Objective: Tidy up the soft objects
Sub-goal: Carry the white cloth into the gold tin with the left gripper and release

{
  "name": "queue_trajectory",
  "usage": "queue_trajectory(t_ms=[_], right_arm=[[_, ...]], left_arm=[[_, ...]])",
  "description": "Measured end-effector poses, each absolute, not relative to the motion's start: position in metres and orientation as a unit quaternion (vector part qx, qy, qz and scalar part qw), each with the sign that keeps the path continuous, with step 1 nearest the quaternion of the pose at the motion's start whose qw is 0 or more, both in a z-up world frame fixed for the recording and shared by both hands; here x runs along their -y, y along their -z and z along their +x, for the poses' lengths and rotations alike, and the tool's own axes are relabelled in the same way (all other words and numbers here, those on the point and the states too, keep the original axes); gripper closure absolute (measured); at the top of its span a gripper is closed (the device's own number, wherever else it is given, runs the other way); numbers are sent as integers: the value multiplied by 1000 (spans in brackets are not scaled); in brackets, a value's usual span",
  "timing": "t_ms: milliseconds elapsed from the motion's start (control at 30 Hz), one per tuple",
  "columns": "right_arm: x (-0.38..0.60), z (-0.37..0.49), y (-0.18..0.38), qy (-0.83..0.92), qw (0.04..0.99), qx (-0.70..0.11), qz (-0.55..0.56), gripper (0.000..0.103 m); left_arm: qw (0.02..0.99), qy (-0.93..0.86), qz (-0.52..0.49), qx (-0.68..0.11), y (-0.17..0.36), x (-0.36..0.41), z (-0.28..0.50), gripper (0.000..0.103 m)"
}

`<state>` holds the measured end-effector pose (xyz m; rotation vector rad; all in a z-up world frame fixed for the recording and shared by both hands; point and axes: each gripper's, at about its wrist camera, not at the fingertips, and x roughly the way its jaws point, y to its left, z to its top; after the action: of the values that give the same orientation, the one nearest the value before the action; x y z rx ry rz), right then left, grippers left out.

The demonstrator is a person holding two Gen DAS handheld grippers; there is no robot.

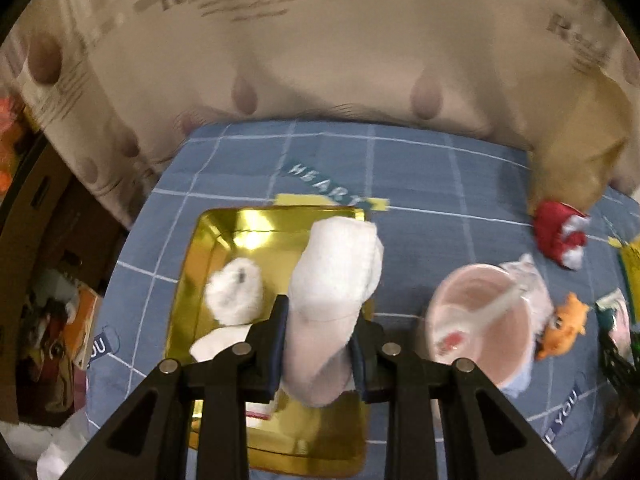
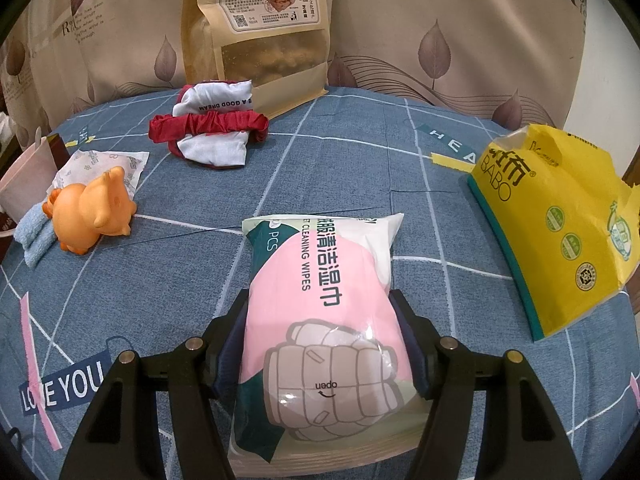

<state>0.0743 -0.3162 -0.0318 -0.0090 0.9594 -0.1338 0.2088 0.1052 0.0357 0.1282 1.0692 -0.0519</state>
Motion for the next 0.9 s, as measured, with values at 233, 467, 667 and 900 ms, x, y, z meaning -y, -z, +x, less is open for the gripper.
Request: queue_trajectory(t_ms=[233, 467, 667, 900], right_arm=[[316, 74, 32, 64, 885, -461, -4, 39], [316, 74, 32, 64, 885, -461, -4, 39], [316, 74, 32, 64, 885, -462, -4, 39], [318, 74, 32, 64, 884, -462, -3, 39]], left_arm=[[850, 11, 59, -524, -19, -122, 235, 76], [841, 12, 67, -537, 3, -118, 258, 75], [831, -1, 74, -551, 20, -120, 270, 72], [830, -2, 81, -553, 27, -118, 273, 64]])
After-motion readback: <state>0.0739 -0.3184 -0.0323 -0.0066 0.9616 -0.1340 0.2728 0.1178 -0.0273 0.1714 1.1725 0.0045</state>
